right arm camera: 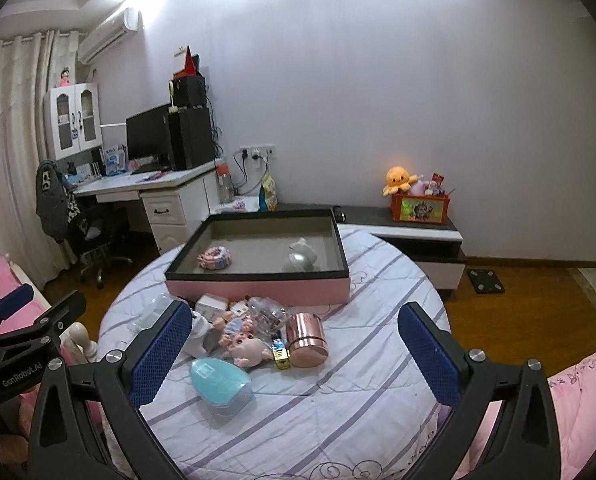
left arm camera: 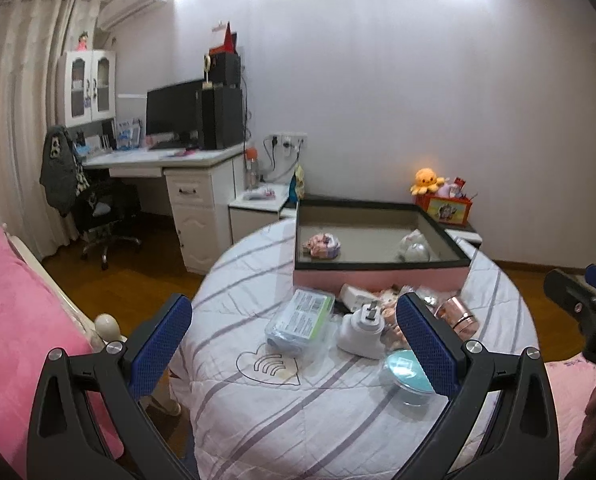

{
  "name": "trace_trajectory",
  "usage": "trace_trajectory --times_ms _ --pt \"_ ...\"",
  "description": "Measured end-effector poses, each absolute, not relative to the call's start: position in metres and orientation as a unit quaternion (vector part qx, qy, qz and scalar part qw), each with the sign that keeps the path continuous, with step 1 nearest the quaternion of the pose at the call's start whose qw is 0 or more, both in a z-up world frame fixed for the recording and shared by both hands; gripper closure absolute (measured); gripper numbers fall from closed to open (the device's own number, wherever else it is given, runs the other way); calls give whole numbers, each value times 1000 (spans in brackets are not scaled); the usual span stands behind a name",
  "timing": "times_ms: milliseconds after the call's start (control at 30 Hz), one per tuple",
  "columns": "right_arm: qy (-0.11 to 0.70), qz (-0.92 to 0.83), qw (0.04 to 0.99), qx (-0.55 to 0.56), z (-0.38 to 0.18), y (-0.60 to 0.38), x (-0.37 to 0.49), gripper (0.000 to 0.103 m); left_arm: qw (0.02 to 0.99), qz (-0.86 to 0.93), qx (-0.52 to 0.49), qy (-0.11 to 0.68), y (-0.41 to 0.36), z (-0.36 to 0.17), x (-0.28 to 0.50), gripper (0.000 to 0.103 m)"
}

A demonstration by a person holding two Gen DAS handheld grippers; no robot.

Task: Organize rigid objects
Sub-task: 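Withdraw both tools from the box back toward the remaining items, then grasp the rose-gold cup with the right tool while the left tool grasps the clear plastic box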

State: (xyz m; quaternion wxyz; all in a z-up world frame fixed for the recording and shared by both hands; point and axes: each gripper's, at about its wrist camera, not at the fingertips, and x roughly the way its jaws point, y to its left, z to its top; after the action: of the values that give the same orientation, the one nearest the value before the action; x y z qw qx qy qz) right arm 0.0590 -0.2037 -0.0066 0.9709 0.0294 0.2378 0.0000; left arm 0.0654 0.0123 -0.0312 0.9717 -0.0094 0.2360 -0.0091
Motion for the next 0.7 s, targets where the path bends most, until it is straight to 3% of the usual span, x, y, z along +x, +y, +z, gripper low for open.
trace_trajectory --times_ms 633,700 --pt "357 44 932 37 -59 -236 145 1 932 7 28 362 15 -115 152 0" --pt "373 34 926 42 -68 -237 154 8 927 -2 37 373 13 -123 163 0"
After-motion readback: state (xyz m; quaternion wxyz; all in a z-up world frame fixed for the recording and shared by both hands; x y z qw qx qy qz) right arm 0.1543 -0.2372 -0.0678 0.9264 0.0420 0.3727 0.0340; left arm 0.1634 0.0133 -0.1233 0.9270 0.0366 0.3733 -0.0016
